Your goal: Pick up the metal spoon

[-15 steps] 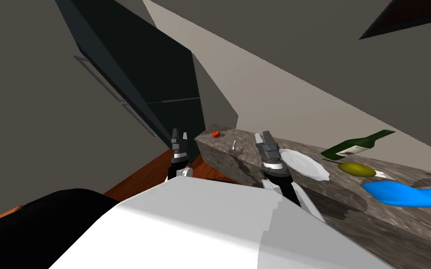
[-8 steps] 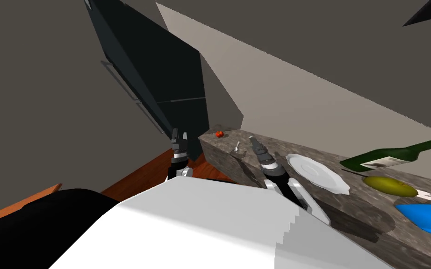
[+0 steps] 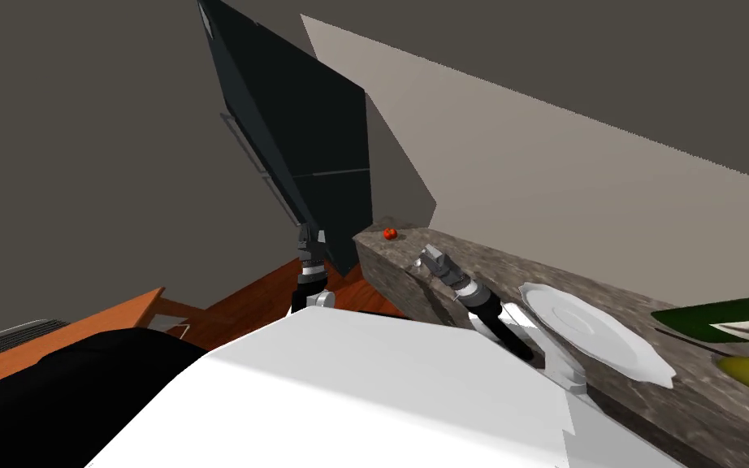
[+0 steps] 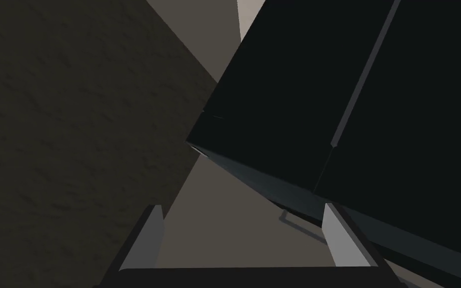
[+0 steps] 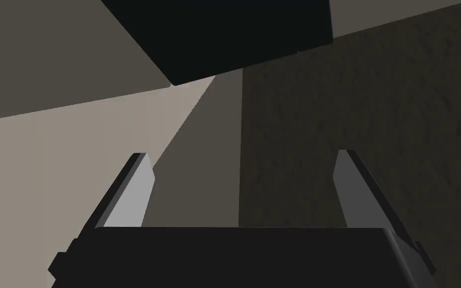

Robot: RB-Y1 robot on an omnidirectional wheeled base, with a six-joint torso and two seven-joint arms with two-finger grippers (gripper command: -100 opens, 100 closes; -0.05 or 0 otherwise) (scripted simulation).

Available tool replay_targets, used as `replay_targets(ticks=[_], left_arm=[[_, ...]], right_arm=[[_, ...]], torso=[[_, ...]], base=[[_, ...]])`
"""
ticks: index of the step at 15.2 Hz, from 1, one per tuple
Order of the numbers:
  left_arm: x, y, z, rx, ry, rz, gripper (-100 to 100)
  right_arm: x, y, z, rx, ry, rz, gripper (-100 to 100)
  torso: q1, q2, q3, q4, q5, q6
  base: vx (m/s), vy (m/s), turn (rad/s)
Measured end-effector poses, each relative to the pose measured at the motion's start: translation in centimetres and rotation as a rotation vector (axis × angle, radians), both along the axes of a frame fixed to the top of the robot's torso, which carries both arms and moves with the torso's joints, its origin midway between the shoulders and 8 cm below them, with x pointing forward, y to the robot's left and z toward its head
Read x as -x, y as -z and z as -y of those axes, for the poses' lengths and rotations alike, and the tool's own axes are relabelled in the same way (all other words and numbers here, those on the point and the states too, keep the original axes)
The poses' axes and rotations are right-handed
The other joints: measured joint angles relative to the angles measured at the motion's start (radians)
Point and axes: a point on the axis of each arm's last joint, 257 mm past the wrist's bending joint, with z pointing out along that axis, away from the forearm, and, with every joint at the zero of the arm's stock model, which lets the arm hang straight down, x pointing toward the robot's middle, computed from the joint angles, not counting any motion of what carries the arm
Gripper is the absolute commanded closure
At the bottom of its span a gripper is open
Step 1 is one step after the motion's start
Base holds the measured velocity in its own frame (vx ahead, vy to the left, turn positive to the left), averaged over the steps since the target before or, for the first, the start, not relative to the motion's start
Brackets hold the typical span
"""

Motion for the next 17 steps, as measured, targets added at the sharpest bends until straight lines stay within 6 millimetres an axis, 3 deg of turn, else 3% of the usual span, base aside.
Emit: replay_targets(ticks=[8, 17], left_arm=[[0.0, 0.0, 0.0, 0.000, 0.000, 0.000, 0], [0.0, 0.0, 0.0, 0.000, 0.000, 0.000, 0]], right_arm=[[0.1, 5.6, 0.0, 0.331, -0.056, 0.054, -100], [0.1, 12.2, 2.8, 0.698, -0.136, 0.115, -100]], torso=[[0.001, 0.000, 0.000, 0.000, 0.000, 0.000], [0.001, 0.000, 0.000, 0.000, 0.000, 0.001]], base=[[0.001, -0.012, 0.162], [0.002, -0.014, 0.187]])
